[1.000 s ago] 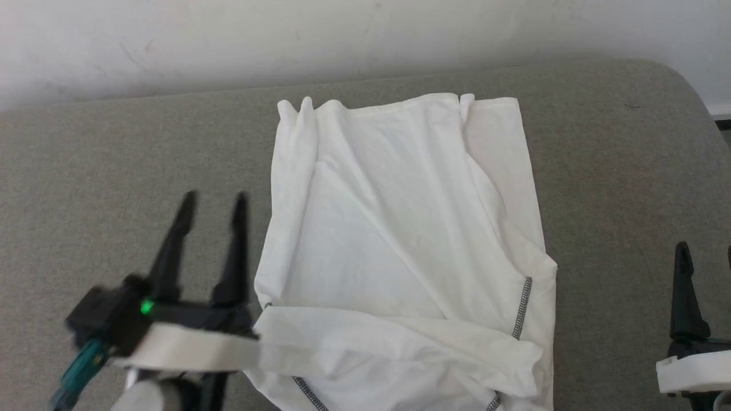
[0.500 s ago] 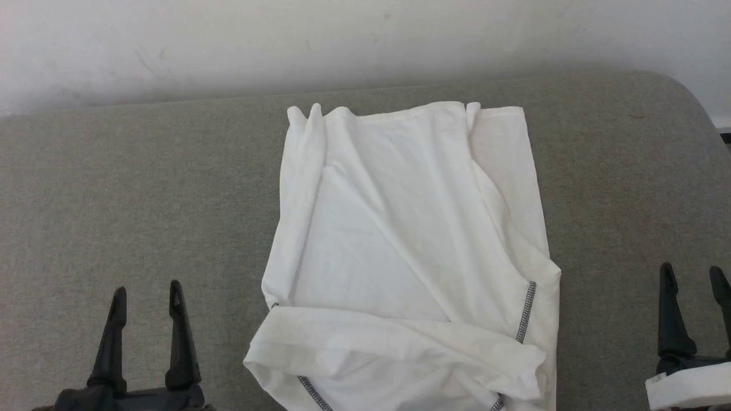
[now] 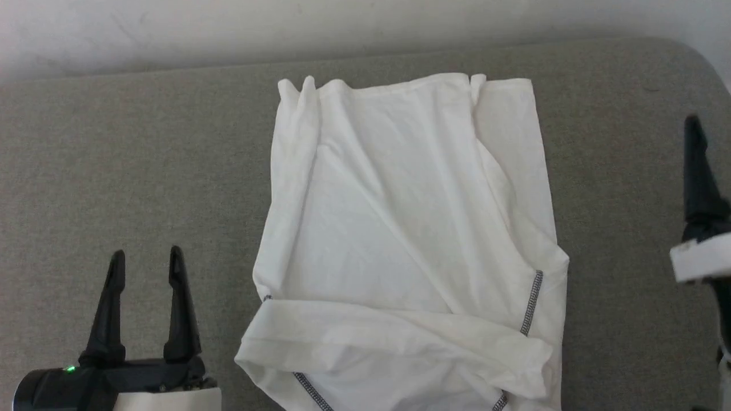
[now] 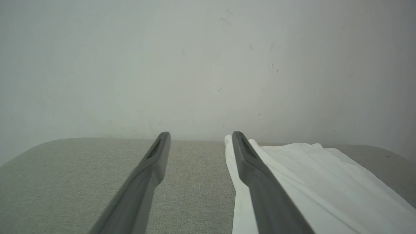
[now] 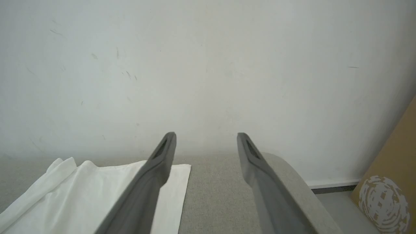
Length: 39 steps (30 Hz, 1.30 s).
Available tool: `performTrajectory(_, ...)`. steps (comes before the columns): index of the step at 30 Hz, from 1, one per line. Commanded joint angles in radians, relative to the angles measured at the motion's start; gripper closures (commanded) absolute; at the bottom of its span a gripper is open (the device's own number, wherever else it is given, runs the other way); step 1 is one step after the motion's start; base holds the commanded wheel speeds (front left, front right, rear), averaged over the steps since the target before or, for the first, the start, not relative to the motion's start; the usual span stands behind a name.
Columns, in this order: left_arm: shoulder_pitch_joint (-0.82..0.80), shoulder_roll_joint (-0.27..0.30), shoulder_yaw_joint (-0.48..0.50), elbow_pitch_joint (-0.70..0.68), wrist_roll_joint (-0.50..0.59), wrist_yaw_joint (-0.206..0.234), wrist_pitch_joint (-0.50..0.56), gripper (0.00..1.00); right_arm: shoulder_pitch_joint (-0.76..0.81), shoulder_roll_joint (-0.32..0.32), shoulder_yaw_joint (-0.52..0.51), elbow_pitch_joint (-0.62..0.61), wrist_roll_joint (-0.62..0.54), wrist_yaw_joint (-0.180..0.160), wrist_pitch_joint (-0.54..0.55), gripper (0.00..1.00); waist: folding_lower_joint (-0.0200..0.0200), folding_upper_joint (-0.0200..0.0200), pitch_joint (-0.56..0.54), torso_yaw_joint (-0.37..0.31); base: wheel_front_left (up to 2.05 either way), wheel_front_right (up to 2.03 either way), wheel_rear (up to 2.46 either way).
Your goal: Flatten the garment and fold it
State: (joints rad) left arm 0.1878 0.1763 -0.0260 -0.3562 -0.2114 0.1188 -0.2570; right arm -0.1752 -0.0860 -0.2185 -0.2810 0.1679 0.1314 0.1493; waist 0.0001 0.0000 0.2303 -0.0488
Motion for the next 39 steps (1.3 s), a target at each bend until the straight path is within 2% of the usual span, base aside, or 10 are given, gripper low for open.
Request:
performTrajectory(1, -0.02, -0.006, 0.009, -0.007, 0.013, -0.01, -0.005, 0.0, -0.046, -0.02, 0.002, -0.011, 0.006, -0.001, 0.022, 0.0, -0.0001, 0.0, 0.056, 0.001, 0.0, 0.0, 0.0)
performTrajectory(4, -0.046, -0.02, 0.021, -0.023, 0.025, -0.03, -0.005, 0.0, -0.192, -0.076, 0.001, -0.012, 0.032, -0.001, 0.137, 0.0, -0.0001, 0.0, 0.114, 0.01, 0.0, 0.0, 0.0)
performTrajectory(9, -0.098, -0.038, 0.035, -0.045, 0.05, -0.058, -0.005, 0.0, -0.449, -0.183, 0.017, 0.063, 0.06, -0.001, 0.299, 0.0, -0.0001, 0.0, 0.202, 0.037, 0.0, 0.0, 0.0)
performTrajectory(14, -0.14, -0.056, 0.04, -0.066, 0.07, -0.081, -0.005, 0.0, -0.643, -0.201, 0.013, 0.212, 0.072, -0.001, 0.47, 0.0, -0.0001, 0.0, 0.271, 0.068, 0.0, 0.0, 0.0)
performTrajectory(18, -0.167, -0.07, 0.037, -0.078, 0.081, -0.096, -0.005, 0.0, -0.736, -0.223, 0.026, 0.311, 0.051, -0.001, 0.577, 0.0, -0.0001, 0.0, 0.321, 0.092, 0.0, 0.0, 0.0)
performTrajectory(23, -0.198, -0.085, 0.027, -0.078, 0.093, -0.115, -0.005, 0.0, -0.793, -0.225, 0.053, 0.405, 0.044, -0.001, 0.743, 0.0, -0.0001, 0.0, 0.379, 0.12, 0.0, 0.0, 0.0)
performTrajectory(27, -0.222, -0.092, 0.025, -0.077, 0.109, -0.124, -0.005, 0.0, -0.807, -0.228, 0.064, 0.43, 0.029, -0.001, 0.852, 0.0, -0.0001, 0.0, 0.414, 0.145, 0.0, 0.0, 0.0)
performTrajectory(39, -0.266, -0.114, 0.012, -0.061, 0.108, -0.143, -0.005, 0.0, -0.797, -0.23, 0.027, 0.431, -0.017, -0.001, 0.914, 0.0, -0.0001, 0.0, 0.493, 0.211, 0.0, 0.0, 0.0)
